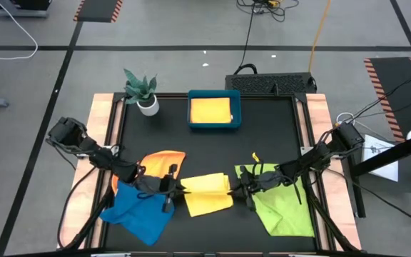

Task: Fold microfiber towels
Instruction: Fold the yellow microfiber towel

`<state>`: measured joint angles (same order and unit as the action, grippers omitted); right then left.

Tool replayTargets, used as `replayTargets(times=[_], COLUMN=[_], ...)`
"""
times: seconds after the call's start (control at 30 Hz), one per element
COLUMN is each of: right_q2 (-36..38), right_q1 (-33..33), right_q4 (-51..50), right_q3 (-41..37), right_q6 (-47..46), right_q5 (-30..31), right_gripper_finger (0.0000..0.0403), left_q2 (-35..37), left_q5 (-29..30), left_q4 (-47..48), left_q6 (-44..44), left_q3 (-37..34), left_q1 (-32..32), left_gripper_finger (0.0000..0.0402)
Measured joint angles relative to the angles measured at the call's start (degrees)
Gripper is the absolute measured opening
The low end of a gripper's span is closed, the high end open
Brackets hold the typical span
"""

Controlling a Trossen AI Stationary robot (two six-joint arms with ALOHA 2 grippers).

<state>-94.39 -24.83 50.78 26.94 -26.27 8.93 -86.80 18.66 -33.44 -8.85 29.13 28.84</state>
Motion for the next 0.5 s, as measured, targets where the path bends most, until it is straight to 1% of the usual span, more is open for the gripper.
replayTargets(times=[0.13,0.3,0.37,0.5], right_q2=[0.0,0.0,0.0,0.2], right_q1=[0.0,0.5,0.8,0.8], right_q4=[-0.3,-1.8,-2.3,-2.4], right_q3=[0.0,-0.1,-0.1,-0.1], right_q6=[0.6,1.2,1.3,1.4], right_q5=[-0.1,-0.3,-0.4,-2.7], right_gripper_finger=[0.0,0.0,0.0,0.0001], left_q2=[-2.6,-8.7,-11.0,-14.0], left_q5=[0.1,-0.3,-1.1,-3.8], left_q4=[-3.0,-5.7,-6.2,-6.2], left_q6=[0.1,-0.3,-0.3,-0.5], left_q3=[0.0,1.4,2.6,4.5], left_q1=[0.9,1.2,1.4,1.5], left_gripper_finger=[0.0004,0.0018,0.0018,0.001])
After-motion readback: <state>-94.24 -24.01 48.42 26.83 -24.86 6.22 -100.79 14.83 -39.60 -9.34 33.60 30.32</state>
